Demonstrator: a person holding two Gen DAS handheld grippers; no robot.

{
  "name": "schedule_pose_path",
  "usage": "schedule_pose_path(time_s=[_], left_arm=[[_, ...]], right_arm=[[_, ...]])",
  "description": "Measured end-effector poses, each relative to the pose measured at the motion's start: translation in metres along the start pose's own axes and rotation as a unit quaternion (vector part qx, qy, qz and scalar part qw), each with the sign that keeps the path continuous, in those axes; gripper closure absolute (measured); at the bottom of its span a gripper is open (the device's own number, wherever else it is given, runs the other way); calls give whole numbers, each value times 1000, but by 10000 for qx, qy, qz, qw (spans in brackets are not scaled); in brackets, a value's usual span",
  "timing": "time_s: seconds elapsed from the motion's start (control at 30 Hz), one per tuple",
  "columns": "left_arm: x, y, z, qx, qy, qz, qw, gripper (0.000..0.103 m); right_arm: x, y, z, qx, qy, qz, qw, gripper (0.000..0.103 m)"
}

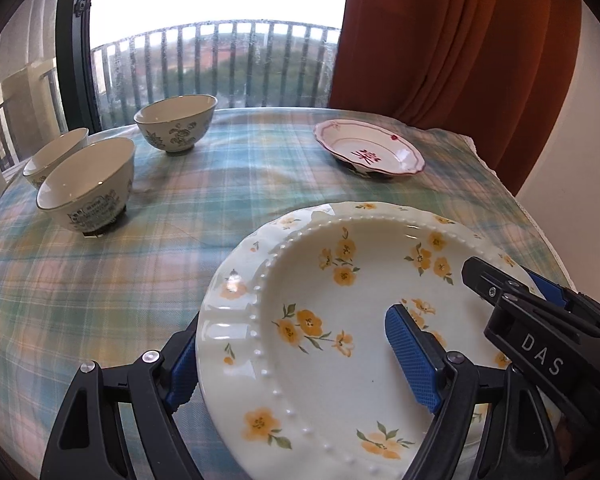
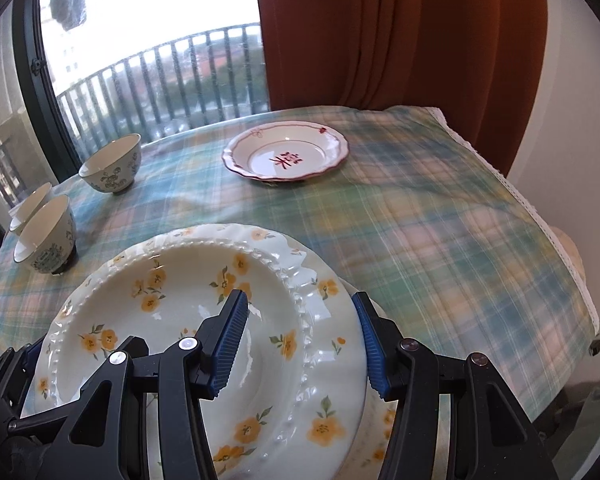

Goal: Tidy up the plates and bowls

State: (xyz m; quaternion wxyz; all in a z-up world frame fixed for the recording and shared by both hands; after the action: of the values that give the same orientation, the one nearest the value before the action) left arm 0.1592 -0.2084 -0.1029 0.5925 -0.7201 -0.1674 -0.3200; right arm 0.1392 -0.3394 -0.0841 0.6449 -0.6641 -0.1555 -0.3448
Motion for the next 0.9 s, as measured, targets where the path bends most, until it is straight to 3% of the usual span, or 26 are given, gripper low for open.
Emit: schedule_pose_path(time_s=[0.47,0.9], left_arm=[[-28,10,-38,-79,236,243,9994,19],[-37,20,-49,365,667,121,9970,18]], right_arm=[[-22,-6,-45,-175,193,-10,9997,46],[-47,15,-61,-244,342,231,9989,46]])
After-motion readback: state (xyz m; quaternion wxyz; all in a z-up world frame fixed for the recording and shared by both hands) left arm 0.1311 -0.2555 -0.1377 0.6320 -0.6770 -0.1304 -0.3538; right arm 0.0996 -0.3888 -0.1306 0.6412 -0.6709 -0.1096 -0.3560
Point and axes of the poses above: each gripper's, at about its wrist camera, not at the fingertips, and y roughly the way its jaws point, z to its left, x to its top, the point moved 8 cm from there along y, roughly the way its jaws point, and after that the axes turned 4 degrees about x, right-handed, at the moved point
